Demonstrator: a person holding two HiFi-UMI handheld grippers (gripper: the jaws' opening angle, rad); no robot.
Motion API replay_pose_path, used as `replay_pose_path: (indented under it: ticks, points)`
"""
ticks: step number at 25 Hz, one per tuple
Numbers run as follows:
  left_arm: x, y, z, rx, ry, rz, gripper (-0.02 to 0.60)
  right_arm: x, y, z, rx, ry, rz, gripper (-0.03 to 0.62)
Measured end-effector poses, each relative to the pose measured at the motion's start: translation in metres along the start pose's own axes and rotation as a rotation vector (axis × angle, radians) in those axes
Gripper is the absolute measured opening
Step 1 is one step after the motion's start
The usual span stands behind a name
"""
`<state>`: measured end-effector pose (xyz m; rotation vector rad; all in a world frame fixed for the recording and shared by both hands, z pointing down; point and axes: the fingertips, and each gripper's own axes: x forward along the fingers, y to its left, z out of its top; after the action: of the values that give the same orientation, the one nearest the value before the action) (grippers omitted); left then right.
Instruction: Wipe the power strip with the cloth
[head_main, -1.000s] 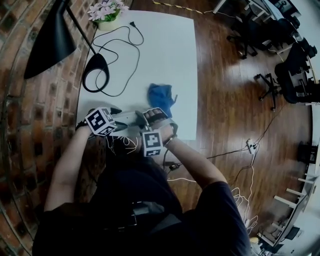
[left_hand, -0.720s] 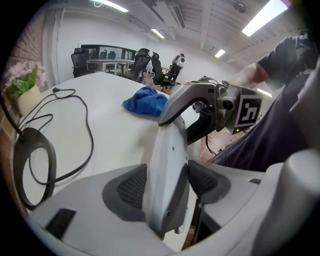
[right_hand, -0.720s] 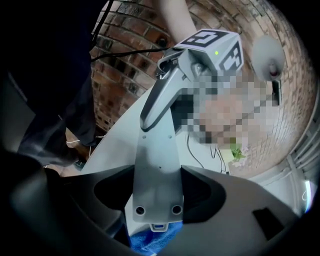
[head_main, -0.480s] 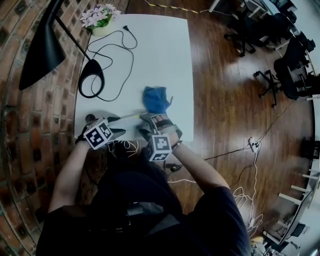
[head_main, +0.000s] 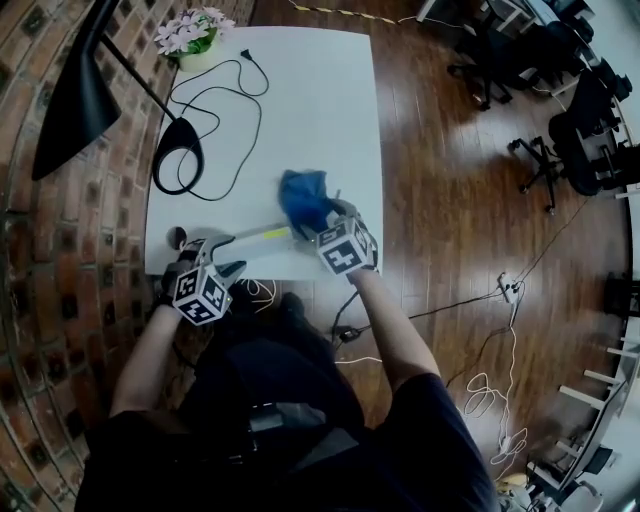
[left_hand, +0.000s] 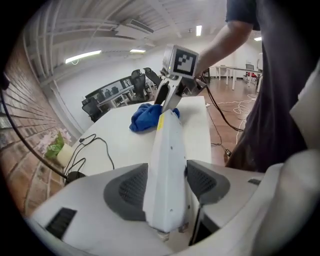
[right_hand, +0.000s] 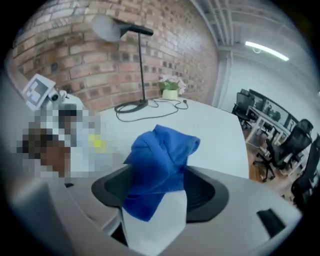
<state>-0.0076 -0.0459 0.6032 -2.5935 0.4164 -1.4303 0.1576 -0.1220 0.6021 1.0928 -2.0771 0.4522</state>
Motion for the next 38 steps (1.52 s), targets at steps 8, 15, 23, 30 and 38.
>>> replay_pose_path:
  ticks: [8,15,23,30,38]
  points:
    - [0.000,-0.002,0.004,0.022,0.005,0.075,0.267,0.017,0.021,-0.002,-0.106,0.090,0.033,0.096]
    - [-0.001,-0.002,0.003,0.026,-0.001,0.094,0.270,-0.053,0.036,0.057,0.135,-0.105,0.122,0.080]
    - [0.000,-0.005,0.003,0.037,0.005,0.099,0.270,-0.025,0.097,0.046,-0.093,0.049,0.158,0.081]
    - [-0.003,-0.005,0.003,-0.008,-0.009,0.129,0.278,-0.029,0.111,0.039,-0.305,0.010,0.066,0.081]
    - [-0.044,0.006,-0.019,-0.357,-0.094,0.204,0.280,-0.034,0.117,0.030,-0.342,-0.075,0.015,0.078]
